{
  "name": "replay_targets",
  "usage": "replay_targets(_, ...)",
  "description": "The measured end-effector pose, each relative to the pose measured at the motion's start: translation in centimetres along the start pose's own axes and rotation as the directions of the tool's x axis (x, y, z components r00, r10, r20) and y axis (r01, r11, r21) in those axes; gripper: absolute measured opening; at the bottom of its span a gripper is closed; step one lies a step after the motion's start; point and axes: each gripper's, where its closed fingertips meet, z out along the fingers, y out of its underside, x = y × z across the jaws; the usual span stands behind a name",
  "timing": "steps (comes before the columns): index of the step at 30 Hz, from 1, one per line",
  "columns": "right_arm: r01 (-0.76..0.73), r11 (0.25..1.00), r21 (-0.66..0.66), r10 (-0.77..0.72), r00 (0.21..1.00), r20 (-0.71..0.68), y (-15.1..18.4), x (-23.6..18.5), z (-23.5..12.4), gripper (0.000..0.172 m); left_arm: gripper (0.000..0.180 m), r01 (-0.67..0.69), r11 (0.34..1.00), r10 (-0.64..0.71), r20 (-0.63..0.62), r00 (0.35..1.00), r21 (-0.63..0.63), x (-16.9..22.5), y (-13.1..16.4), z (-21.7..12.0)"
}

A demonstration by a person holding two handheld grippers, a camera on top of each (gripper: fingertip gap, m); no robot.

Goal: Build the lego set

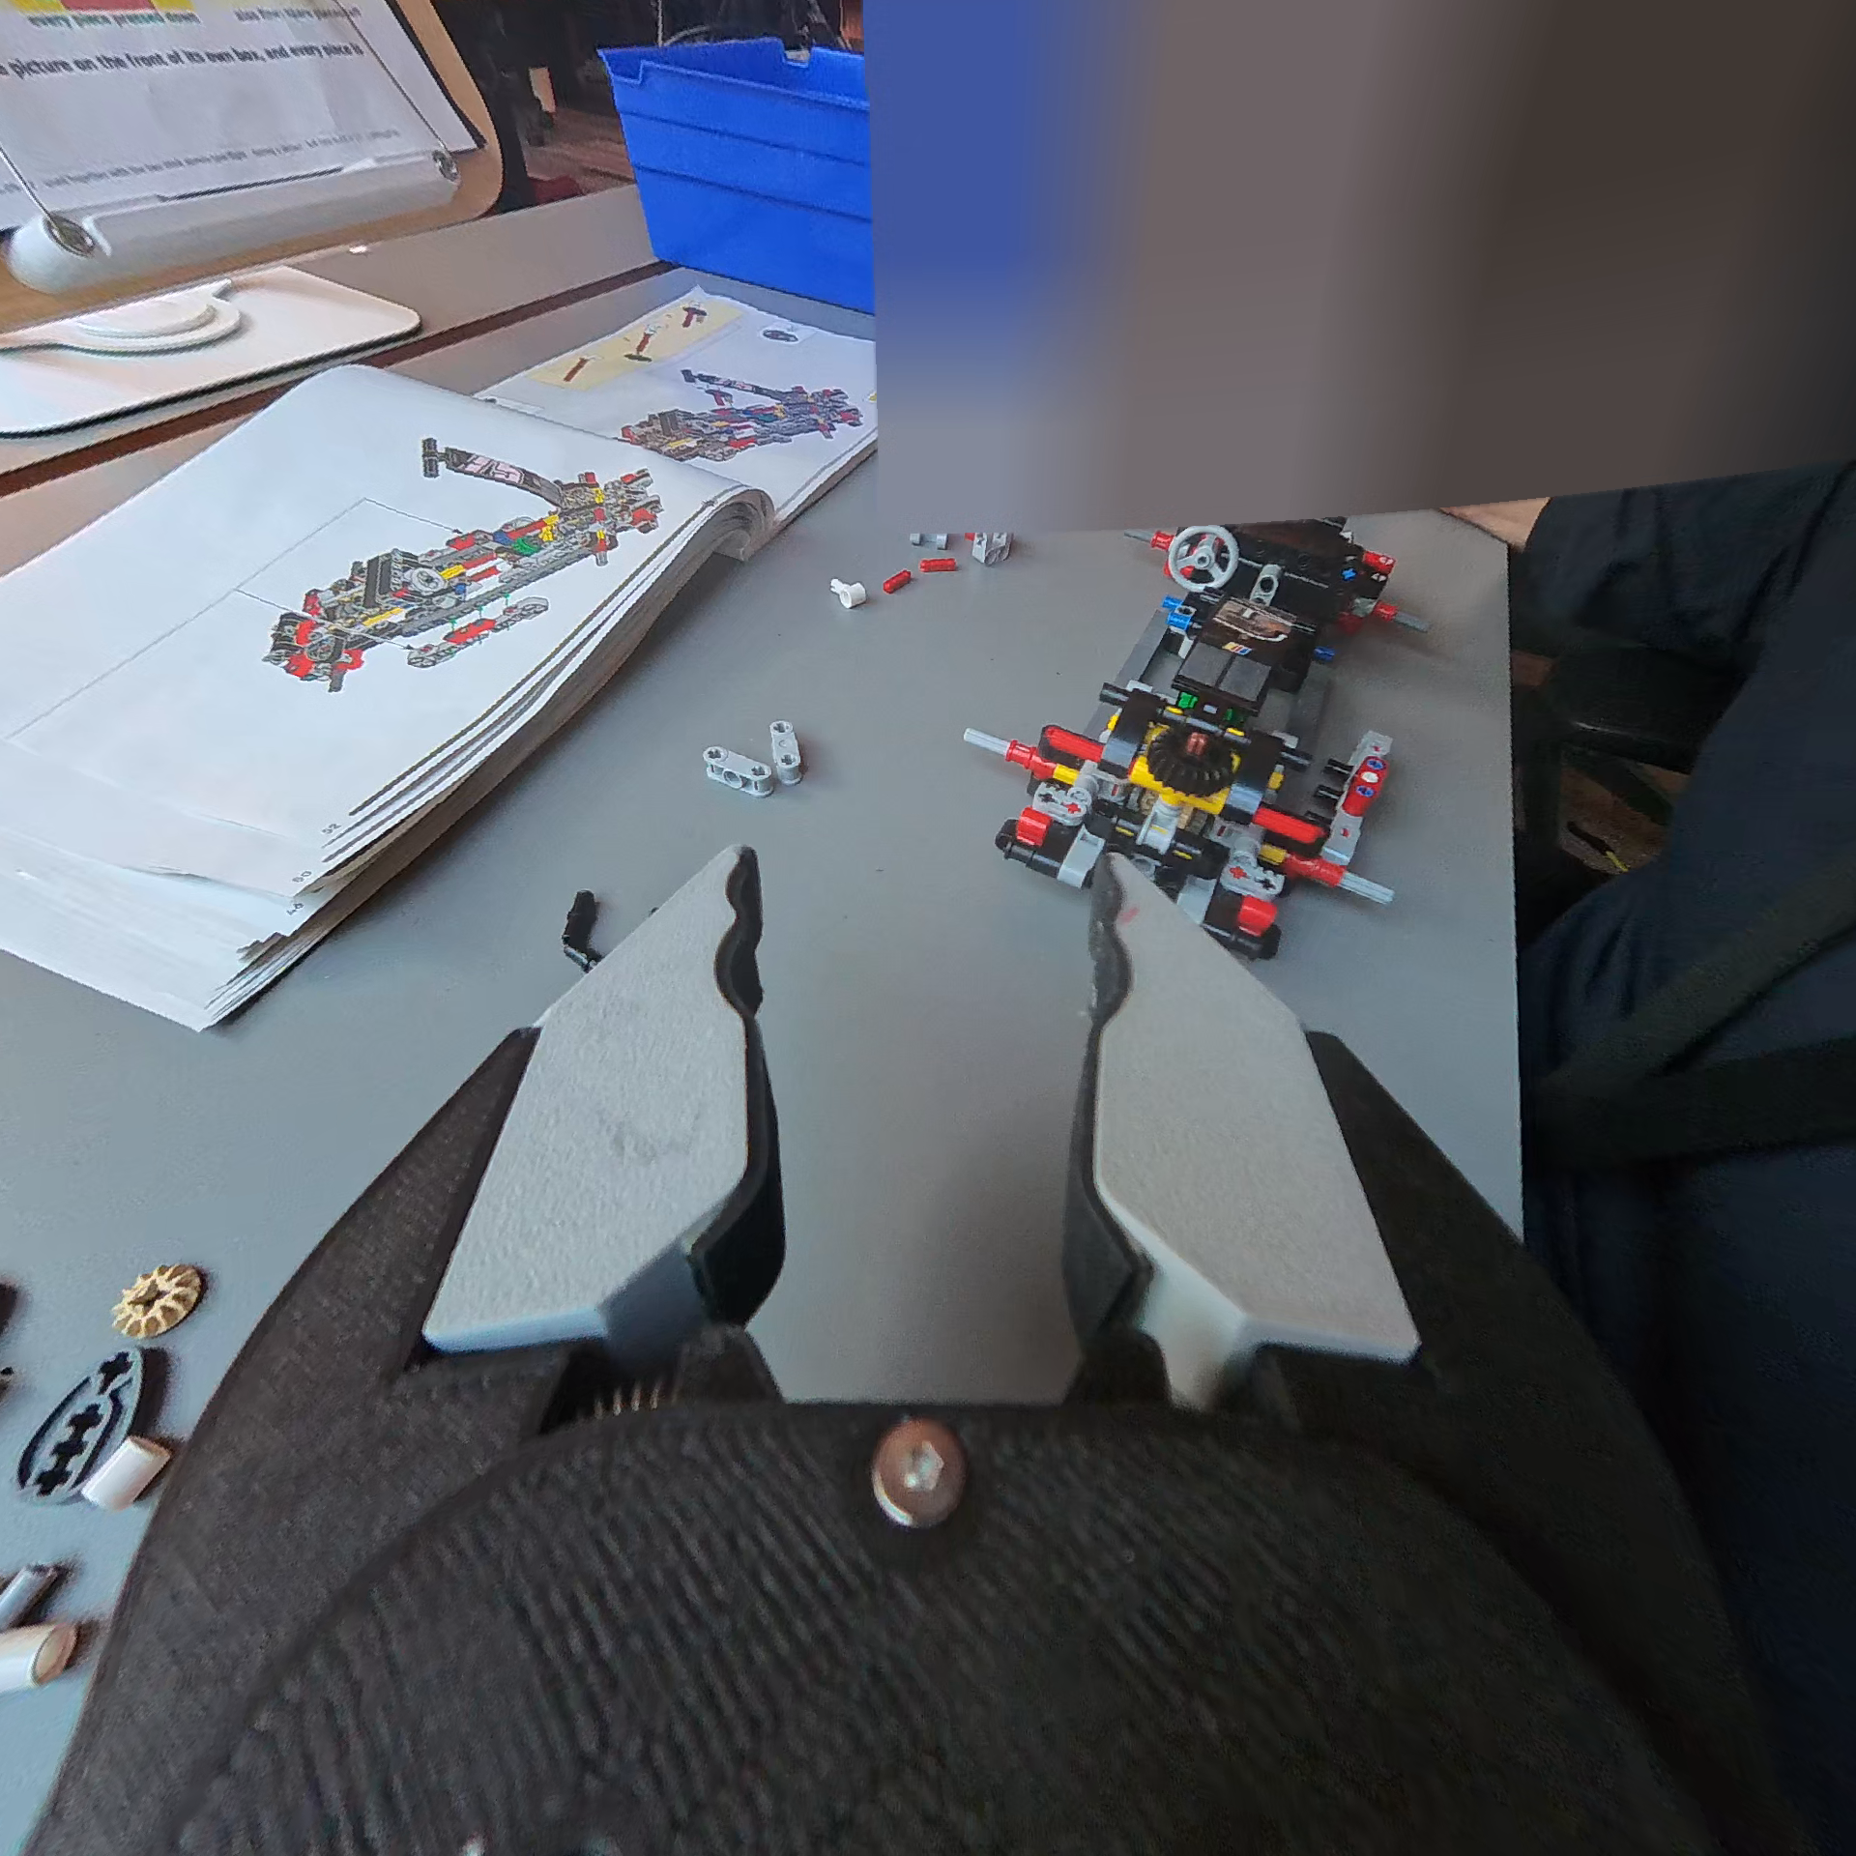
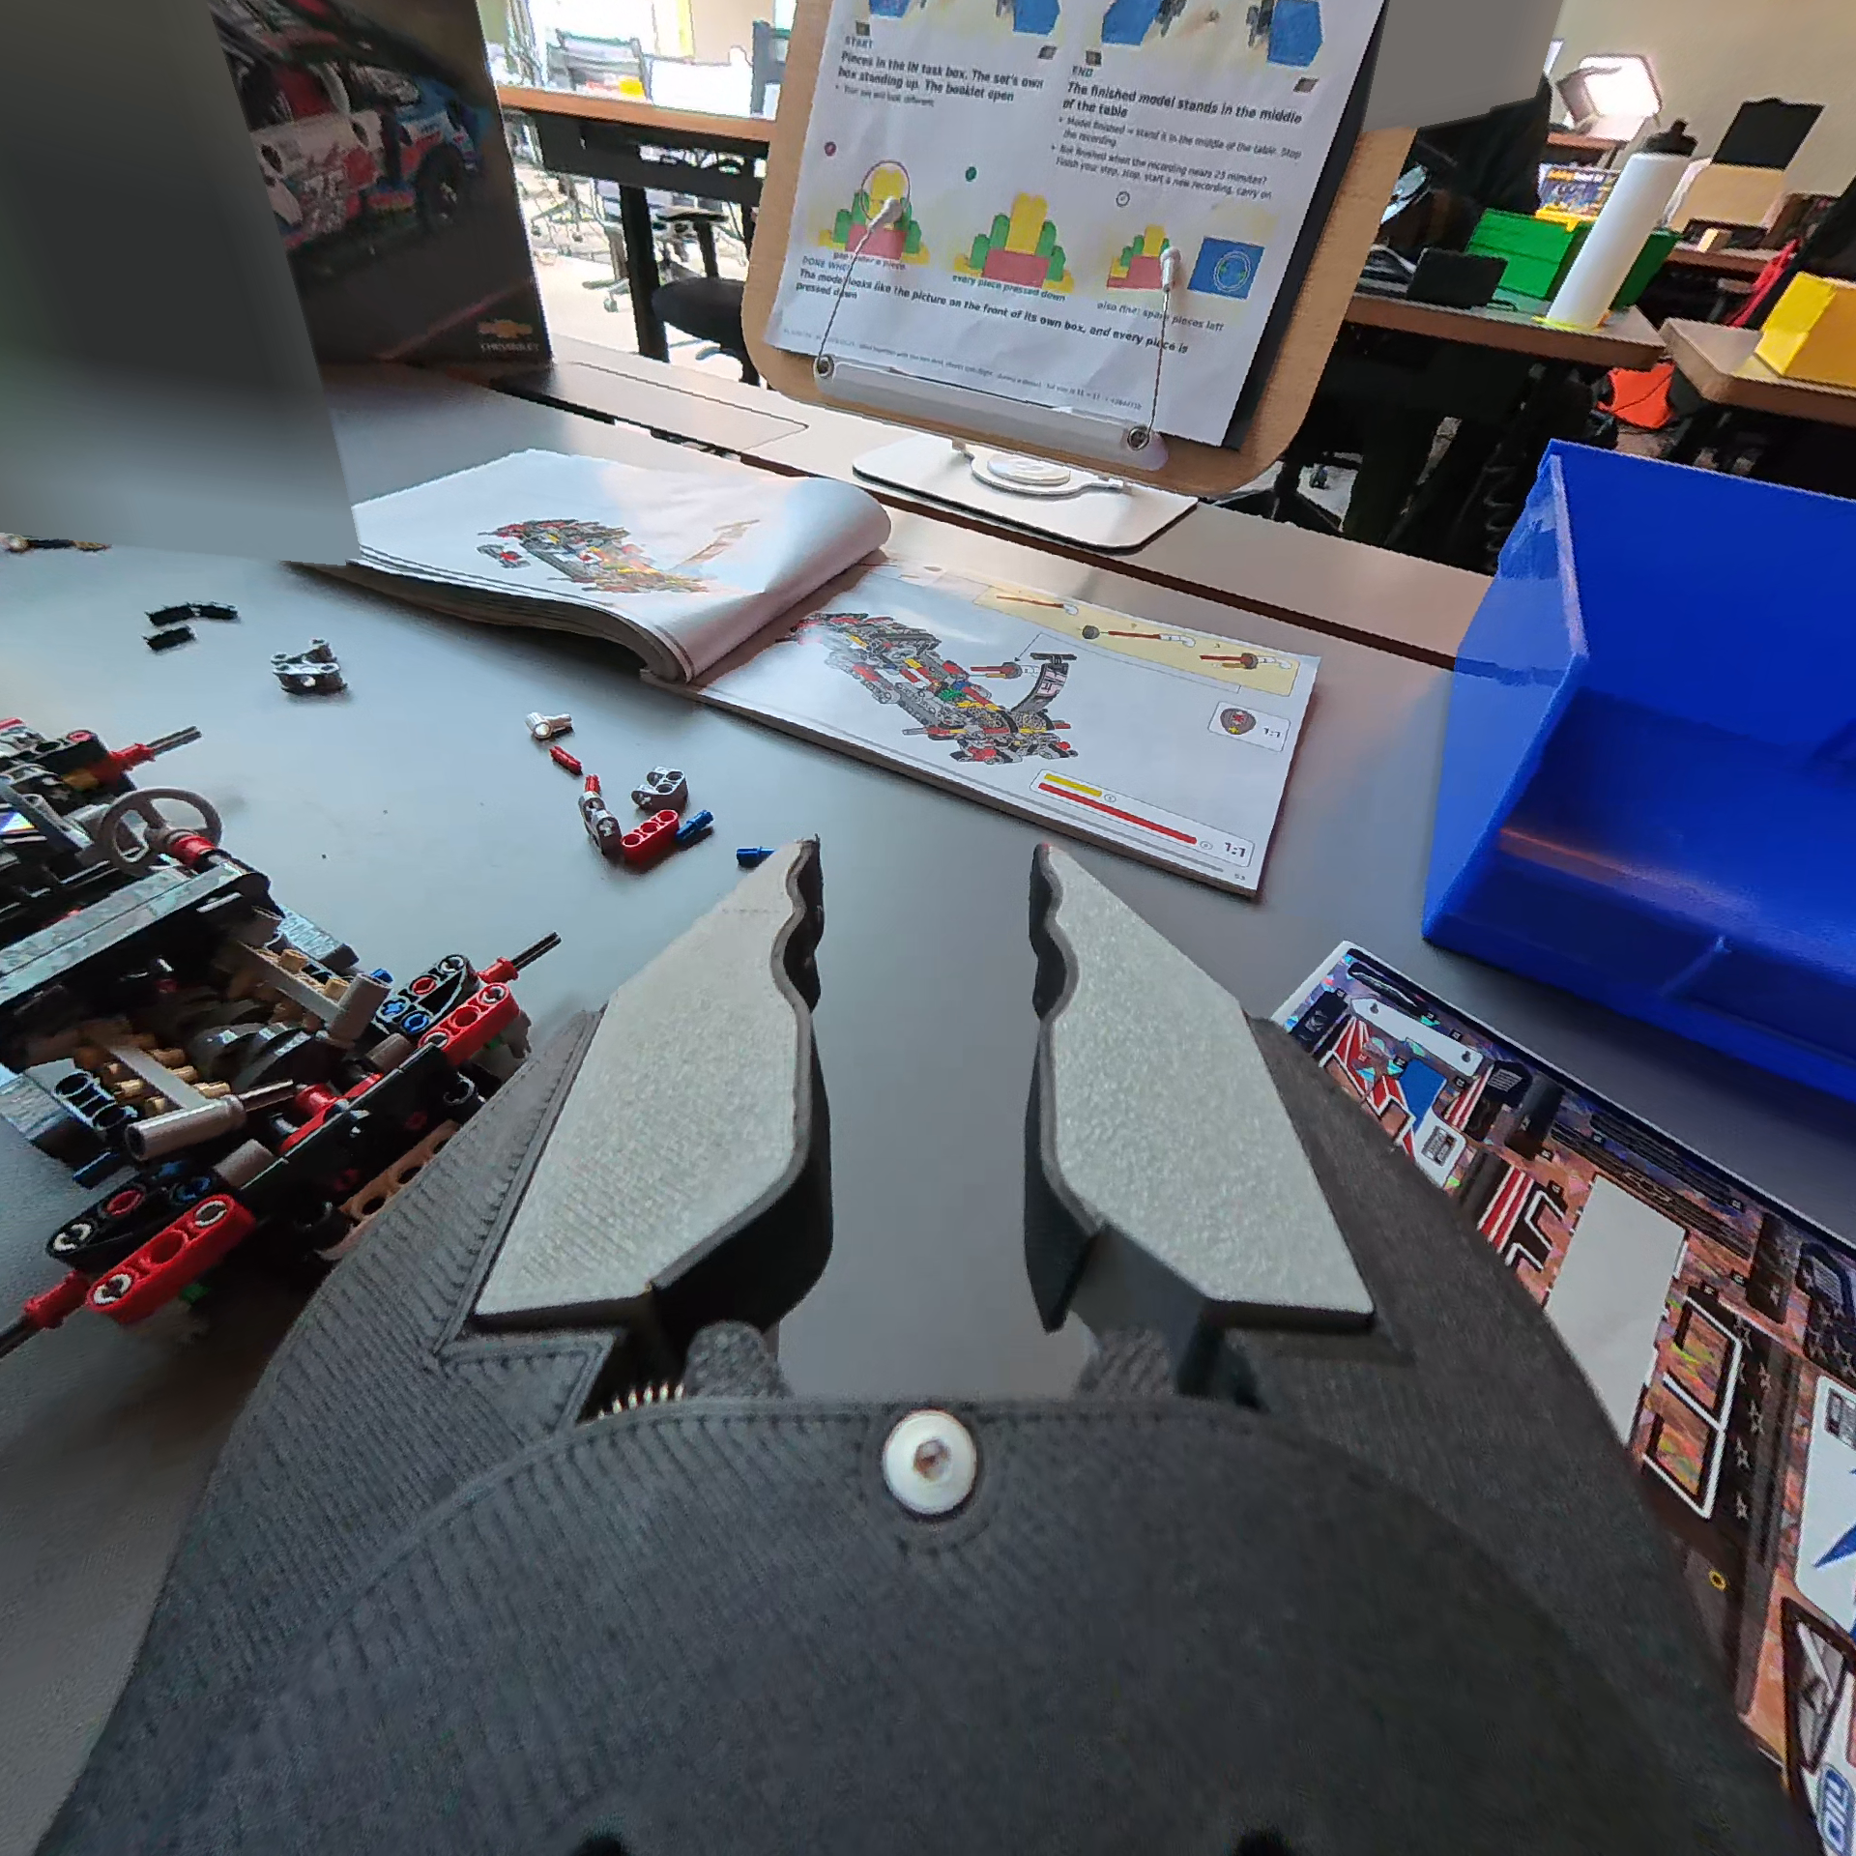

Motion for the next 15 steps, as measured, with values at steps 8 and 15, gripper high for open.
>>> replay_targets(8, 0.012, 1.000, -0.019, -0.012, 1.000, -0.009, 0.28, 0.09, 0.21, 0.037, 0.062, -0.010, 1.000, 0.010, -0.004, 1.000, -0.015, 0.16, 0.20, 0.16)
replay_targets(15, 0.013, 1.000, -0.023, -0.014, 1.000, -0.009, 0.31, 0.07, 0.27, 0.036, 0.062, 0.001, 1.000, -0.001, -0.007, 1.000, -0.013, 0.08, 0.17, 0.11)
